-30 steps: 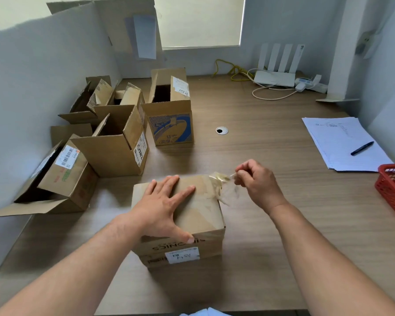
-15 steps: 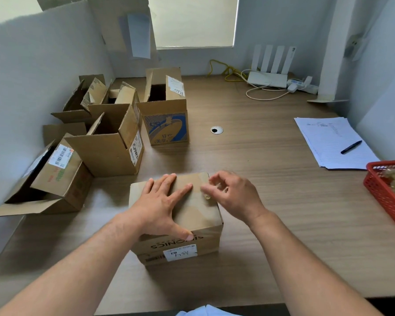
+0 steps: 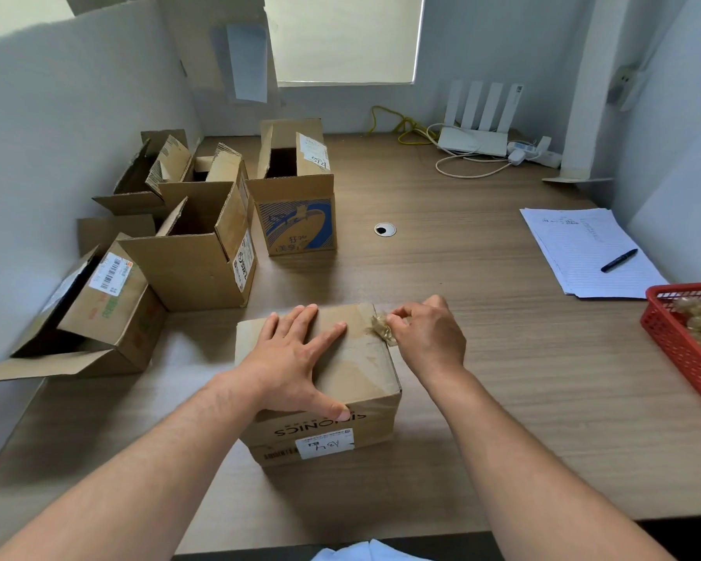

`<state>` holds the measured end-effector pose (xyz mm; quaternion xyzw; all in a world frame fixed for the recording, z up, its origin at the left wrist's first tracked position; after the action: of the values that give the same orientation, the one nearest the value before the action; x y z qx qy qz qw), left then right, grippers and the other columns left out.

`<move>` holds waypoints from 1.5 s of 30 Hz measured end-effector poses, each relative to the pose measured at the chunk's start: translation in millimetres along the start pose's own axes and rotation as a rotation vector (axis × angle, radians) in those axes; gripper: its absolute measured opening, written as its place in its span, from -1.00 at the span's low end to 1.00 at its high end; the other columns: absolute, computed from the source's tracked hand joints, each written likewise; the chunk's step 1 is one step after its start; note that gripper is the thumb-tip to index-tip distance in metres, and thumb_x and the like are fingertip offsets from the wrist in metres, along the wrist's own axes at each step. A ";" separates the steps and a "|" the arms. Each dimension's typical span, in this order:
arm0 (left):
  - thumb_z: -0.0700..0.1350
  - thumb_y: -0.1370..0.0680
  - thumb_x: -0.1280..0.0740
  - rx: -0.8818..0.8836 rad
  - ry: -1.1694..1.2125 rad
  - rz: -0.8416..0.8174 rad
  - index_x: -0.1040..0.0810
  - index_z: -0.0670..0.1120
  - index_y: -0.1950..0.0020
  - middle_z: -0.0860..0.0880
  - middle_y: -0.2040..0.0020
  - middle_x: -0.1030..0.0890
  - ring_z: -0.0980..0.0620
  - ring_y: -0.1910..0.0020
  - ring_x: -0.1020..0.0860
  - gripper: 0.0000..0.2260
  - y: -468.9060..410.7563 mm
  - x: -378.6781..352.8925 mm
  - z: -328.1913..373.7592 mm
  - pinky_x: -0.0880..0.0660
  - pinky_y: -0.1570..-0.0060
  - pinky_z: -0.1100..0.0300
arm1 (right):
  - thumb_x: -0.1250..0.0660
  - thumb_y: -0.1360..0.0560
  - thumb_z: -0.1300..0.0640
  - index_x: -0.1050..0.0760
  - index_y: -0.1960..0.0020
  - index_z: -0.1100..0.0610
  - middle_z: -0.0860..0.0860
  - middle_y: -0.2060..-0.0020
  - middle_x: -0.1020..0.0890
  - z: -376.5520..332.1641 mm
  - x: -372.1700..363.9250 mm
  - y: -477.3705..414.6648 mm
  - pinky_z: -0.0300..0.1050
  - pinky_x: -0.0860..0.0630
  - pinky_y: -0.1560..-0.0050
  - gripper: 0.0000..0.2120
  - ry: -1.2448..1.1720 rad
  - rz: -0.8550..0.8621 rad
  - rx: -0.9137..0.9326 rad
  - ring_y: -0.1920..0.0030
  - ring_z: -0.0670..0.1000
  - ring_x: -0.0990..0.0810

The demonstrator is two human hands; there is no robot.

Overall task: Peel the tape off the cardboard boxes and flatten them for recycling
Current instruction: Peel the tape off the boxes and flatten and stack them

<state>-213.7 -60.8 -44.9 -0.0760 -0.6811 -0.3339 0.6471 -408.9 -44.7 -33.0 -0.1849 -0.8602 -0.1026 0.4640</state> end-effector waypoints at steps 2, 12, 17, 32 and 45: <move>0.56 -0.25 -0.25 -0.005 0.003 -0.004 0.29 0.24 -0.53 -0.08 -0.56 0.31 -0.06 -0.52 0.36 0.06 -0.2 0.1 -0.1 0.37 -0.47 -0.07 | -0.29 -0.54 0.03 -0.49 -0.15 0.07 0.05 -0.10 -0.47 -2.4 1.1 -1.0 -0.16 -0.34 0.10 -0.78 0.005 0.043 -0.033 -0.05 0.09 -0.52; 0.56 -0.26 -0.24 -0.026 0.009 0.041 0.26 0.21 -0.55 -0.13 -0.56 0.29 -0.11 -0.52 0.33 0.06 -6.6 -4.8 -4.0 0.36 -0.46 -0.11 | -0.44 -0.41 0.06 -0.56 -0.09 0.08 0.01 -0.01 -0.64 -12.9 -8.8 14.1 -0.07 -0.46 -0.15 -0.73 -0.285 -0.036 -0.034 -0.11 0.05 -0.52; 0.58 -0.21 -0.25 -0.031 0.029 0.041 0.23 0.20 -0.56 -0.15 -0.57 0.25 -0.13 -0.53 0.31 0.11 -7.4 -4.0 -4.1 0.32 -0.47 -0.14 | -0.30 -0.48 0.10 -0.61 -0.01 -0.03 -0.01 0.02 -0.64 -15.5 -9.9 11.1 -0.13 -0.36 -0.14 -0.84 -0.044 0.036 -0.010 -0.18 0.04 -0.39; 0.65 -0.01 -0.14 -0.019 0.114 0.079 0.15 0.21 -0.55 -0.15 -0.55 0.07 -0.12 -0.53 0.17 0.20 -29.5 11.2 83.5 0.29 -0.48 -0.08 | -0.32 -0.48 0.21 -0.43 -0.24 0.15 0.01 0.13 -0.65 100.4 86.6 -31.4 -0.06 -0.44 0.04 -0.67 -0.313 0.378 -0.031 -0.04 0.10 -0.54; 0.68 0.00 -0.12 -0.062 0.026 0.043 0.21 0.24 -0.54 -0.14 -0.54 0.09 -0.11 -0.52 0.16 0.22 -125.7 37.3 255.8 0.29 -0.47 -0.07 | -0.24 -0.51 0.22 -0.56 0.03 0.17 0.21 -0.13 -0.47 374.5 252.1 -101.0 0.05 -0.45 -0.07 -0.87 -0.004 0.552 -0.284 -0.08 0.25 -0.50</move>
<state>-499.2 -27.7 -39.5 -0.1065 -0.6601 -0.3419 0.6603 -861.7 49.9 -28.0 -0.4745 -0.7555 -0.0914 0.4424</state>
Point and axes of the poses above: each hand's wrist, its own y-axis away from the middle knuckle, its own x-axis out of the back of the hand, z = x × y, the point moved 5 cm from there along -y, towards the middle knuckle
